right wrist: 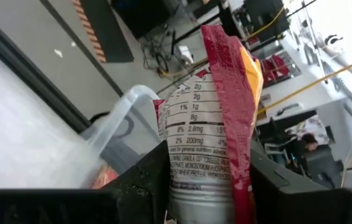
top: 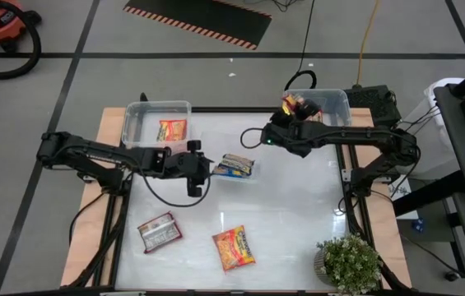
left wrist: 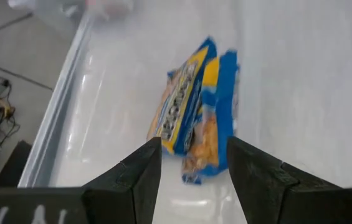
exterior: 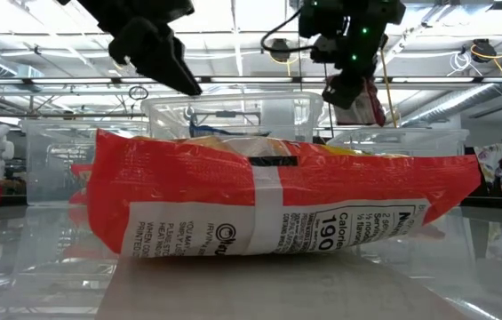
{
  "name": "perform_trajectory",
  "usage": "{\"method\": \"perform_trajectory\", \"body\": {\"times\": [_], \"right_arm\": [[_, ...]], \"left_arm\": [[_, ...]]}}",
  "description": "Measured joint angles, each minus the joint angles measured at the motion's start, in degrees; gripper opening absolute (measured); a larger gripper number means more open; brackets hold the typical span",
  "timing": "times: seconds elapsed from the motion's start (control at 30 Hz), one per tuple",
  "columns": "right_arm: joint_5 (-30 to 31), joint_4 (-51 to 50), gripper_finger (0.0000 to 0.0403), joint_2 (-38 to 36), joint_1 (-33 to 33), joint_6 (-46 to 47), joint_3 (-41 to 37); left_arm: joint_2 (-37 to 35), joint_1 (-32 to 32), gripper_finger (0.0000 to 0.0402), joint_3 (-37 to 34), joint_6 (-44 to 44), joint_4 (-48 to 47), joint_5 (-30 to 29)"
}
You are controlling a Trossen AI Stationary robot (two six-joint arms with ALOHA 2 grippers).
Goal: Sort Maruchan noodles
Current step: Put the right red noodle pack into the top right transparent bin
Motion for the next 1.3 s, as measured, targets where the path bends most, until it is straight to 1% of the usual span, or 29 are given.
{"method": "perform_trajectory", "body": {"times": [0.13, 0.27, 0.4, 0.47, 0.57, 0.63, 0.83, 0.93, 1.03, 1.1, 1.2, 1.3], "right_arm": [[-0.06, -2.22, 0.013, 0.0, -2.02, -0.76, -0.01], [-0.15, -2.61, 0.013, 0.0, -4.06, -4.17, -0.02], [-2.47, -2.82, 0.013, 0.02, -6.08, -7.85, -0.02], [-3.03, -2.98, 0.013, 0.02, -7.22, -9.48, -0.02], [-3.07, -2.99, 0.013, 0.02, -9.04, -11.63, -0.02], [-3.36, -3.0, 0.013, 0.02, -10.13, -12.83, -0.02], [-10.13, -3.27, 0.0133, 0.02, -12.64, -11.62, -0.02], [-13.5, -3.73, 0.0146, 0.02, -13.3, -9.31, -0.02], [-15.09, -3.98, 0.0167, 0.02, -13.33, -8.26, -0.02], [-15.09, -3.93, 0.0183, 0.02, -13.3, -8.21, -0.02], [-14.54, -4.07, 0.0204, 0.02, -13.28, -7.9, -0.02], [-11.44, -5.07, 0.022, 0.02, -13.28, -6.32, -0.02]], "left_arm": [[-0.45, -0.9, 0.0186, 0.02, -0.67, 2.6, 0.01], [-1.36, -1.93, 0.0186, 0.0, -0.82, 2.34, -0.05], [-4.08, -2.93, 0.0186, -0.02, -0.26, 0.02, -0.23], [-6.31, -3.14, 0.0186, 0.0, 0.1, -2.68, -1.66], [-8.5, -2.56, 0.0186, 0.02, 0.08, -5.99, -6.32], [-9.38, -1.53, 0.0186, 0.0, 0.08, -8.83, -7.31], [-8.99, 0.58, 0.0186, -0.01, -1.02, -10.94, -6.19], [-8.78, 1.54, 0.0186, -0.18, -1.46, -12.6, -5.61], [-8.83, 2.37, 0.0186, -0.91, -1.97, -13.46, -1.88], [-8.78, 2.6, 0.0186, -1.28, -2.19, -15.01, -0.02], [-8.8, 2.61, 0.0186, -1.29, -2.82, -16.49, 0.08], [-8.8, 2.61, 0.0186, -1.29, -3.18, -16.66, 0.09]]}}
